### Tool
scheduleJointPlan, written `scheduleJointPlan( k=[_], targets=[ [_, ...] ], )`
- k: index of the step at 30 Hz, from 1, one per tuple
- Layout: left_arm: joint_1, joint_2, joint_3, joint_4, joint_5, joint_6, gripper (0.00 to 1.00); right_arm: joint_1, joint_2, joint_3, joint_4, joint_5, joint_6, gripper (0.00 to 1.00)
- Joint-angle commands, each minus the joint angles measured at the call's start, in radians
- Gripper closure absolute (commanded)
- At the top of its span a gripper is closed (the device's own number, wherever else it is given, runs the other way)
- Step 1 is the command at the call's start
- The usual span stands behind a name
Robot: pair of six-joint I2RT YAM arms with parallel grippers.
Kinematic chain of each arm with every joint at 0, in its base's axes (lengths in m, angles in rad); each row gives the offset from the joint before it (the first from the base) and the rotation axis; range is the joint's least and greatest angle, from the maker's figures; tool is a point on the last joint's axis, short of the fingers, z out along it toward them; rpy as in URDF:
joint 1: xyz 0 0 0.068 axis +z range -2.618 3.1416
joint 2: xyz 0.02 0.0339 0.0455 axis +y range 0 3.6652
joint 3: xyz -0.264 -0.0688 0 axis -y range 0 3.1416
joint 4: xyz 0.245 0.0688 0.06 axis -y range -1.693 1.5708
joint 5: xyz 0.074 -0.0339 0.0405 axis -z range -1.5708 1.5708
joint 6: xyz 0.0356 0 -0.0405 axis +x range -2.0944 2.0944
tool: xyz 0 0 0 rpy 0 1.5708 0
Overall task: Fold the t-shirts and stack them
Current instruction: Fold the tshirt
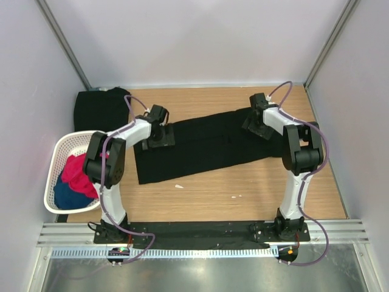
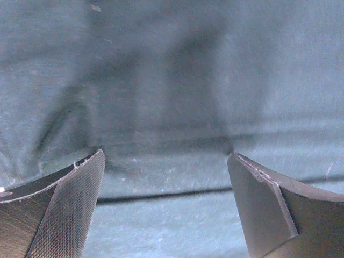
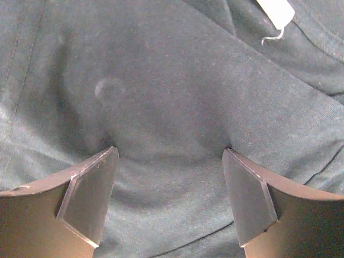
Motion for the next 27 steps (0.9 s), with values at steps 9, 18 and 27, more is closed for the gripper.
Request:
scheduleJointPlan(
  k=[9, 18, 27],
  targets=[
    [-0.327, -0.200, -0.323, -0.081, -0.016, -0.490, 0.04, -0.005, 0.368, 0.460, -0.002, -0.121, -0.200, 0.16],
    [-0.562, -0.103, -0.206, -0.122, -0.025, -0.646, 0.04, 0.055, 0.528, 0.691, -0.020, -0.206, -0.232, 0.16],
    [-0.668, -0.025, -0.096, -0.164, 0.010, -0.635, 0.05, 0.150, 0.638, 0.854, 0.008, -0.276, -0.198, 0.14]
  ],
)
